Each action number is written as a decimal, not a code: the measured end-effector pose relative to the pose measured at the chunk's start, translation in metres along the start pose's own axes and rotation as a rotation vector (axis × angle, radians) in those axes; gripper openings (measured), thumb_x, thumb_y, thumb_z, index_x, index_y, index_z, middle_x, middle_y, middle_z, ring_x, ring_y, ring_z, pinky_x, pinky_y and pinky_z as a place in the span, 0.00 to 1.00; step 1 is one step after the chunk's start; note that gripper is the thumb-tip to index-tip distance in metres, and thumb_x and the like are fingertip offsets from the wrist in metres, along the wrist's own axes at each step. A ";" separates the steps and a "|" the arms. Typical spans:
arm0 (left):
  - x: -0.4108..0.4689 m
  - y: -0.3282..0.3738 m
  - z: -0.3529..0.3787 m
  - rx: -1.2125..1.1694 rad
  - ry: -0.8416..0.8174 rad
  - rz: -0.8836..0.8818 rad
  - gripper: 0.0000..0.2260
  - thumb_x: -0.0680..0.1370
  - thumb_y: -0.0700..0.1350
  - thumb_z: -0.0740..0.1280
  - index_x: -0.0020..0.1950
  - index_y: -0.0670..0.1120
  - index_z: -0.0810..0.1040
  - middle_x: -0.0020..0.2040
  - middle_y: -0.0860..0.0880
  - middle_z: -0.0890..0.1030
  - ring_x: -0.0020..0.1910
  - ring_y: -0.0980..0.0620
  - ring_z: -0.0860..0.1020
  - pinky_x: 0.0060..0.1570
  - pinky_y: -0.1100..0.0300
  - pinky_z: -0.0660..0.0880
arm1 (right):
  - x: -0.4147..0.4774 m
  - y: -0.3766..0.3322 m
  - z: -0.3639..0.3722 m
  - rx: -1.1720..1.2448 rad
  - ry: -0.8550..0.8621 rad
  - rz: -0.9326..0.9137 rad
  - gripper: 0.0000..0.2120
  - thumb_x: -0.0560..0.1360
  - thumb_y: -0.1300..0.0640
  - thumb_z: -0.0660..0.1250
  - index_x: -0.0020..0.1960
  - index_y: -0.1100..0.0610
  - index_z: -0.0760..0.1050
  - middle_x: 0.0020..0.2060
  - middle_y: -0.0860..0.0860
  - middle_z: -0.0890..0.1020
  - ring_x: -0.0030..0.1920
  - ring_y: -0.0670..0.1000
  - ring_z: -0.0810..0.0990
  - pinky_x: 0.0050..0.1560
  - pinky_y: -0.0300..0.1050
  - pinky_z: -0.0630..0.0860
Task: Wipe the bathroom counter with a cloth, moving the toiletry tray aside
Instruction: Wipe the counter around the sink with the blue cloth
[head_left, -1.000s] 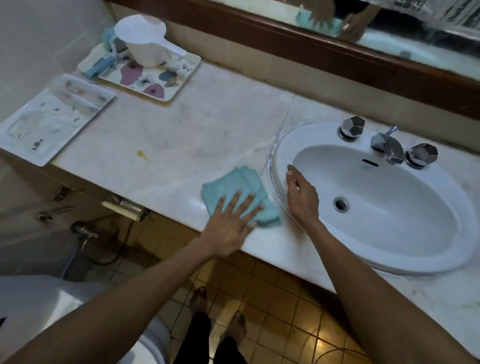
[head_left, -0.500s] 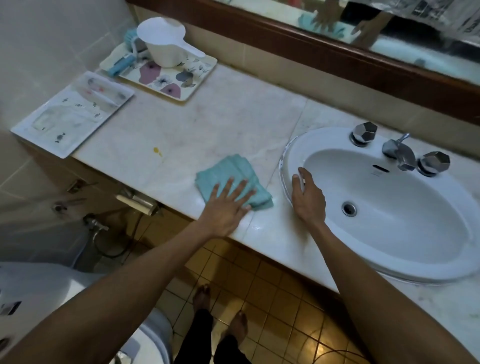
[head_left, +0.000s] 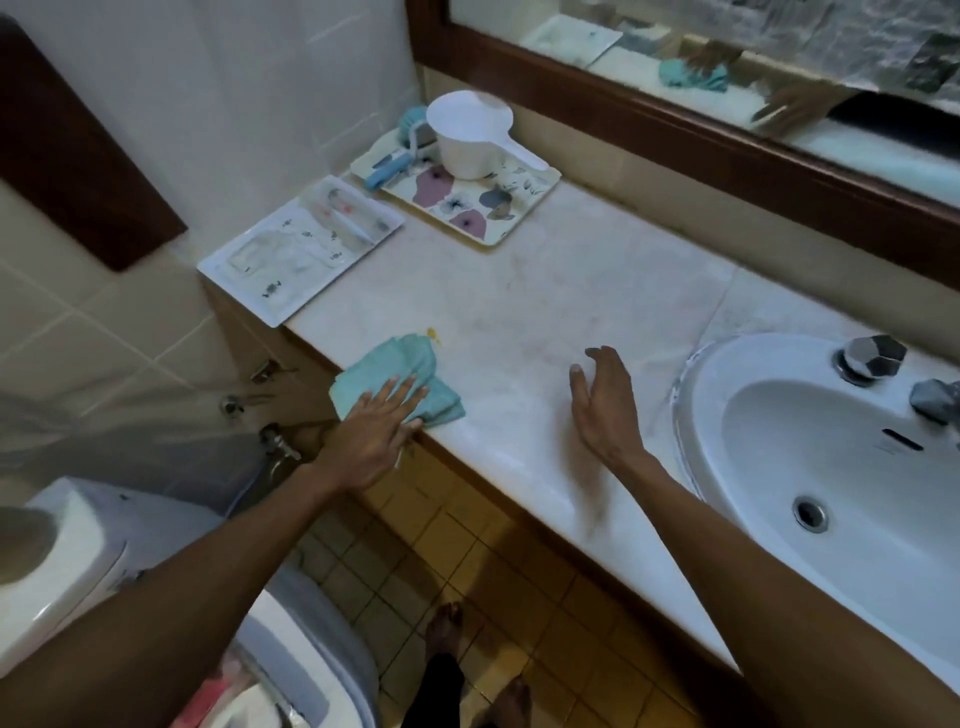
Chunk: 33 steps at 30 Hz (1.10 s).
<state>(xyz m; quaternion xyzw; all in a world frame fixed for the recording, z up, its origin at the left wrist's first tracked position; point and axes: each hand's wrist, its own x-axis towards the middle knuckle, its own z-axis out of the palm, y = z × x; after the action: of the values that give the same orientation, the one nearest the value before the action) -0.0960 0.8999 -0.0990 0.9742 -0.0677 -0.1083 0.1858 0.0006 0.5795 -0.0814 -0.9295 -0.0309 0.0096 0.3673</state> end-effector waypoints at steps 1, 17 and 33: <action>0.009 -0.008 -0.005 -0.041 0.034 -0.058 0.31 0.80 0.65 0.41 0.81 0.54 0.53 0.80 0.56 0.49 0.79 0.54 0.45 0.78 0.45 0.49 | 0.005 -0.006 0.009 -0.010 -0.033 -0.004 0.25 0.82 0.44 0.51 0.72 0.57 0.65 0.73 0.56 0.68 0.74 0.55 0.65 0.73 0.58 0.64; 0.060 0.030 0.006 0.138 0.025 0.146 0.23 0.83 0.61 0.44 0.79 0.63 0.55 0.82 0.55 0.52 0.81 0.49 0.48 0.77 0.44 0.46 | 0.042 -0.015 0.032 -0.209 -0.059 -0.058 0.24 0.82 0.45 0.48 0.66 0.57 0.72 0.71 0.56 0.71 0.71 0.60 0.67 0.69 0.54 0.65; 0.115 0.033 0.004 0.205 0.023 0.218 0.22 0.84 0.60 0.48 0.79 0.62 0.56 0.82 0.53 0.53 0.81 0.46 0.50 0.76 0.42 0.47 | 0.081 -0.004 0.024 -0.318 -0.017 -0.008 0.26 0.81 0.49 0.50 0.71 0.62 0.70 0.74 0.64 0.67 0.75 0.63 0.64 0.75 0.56 0.61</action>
<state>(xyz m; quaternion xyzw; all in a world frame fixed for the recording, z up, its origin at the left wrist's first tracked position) 0.0114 0.8482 -0.1111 0.9762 -0.1816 -0.0688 0.0966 0.0801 0.6037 -0.0955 -0.9757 -0.0391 0.0111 0.2152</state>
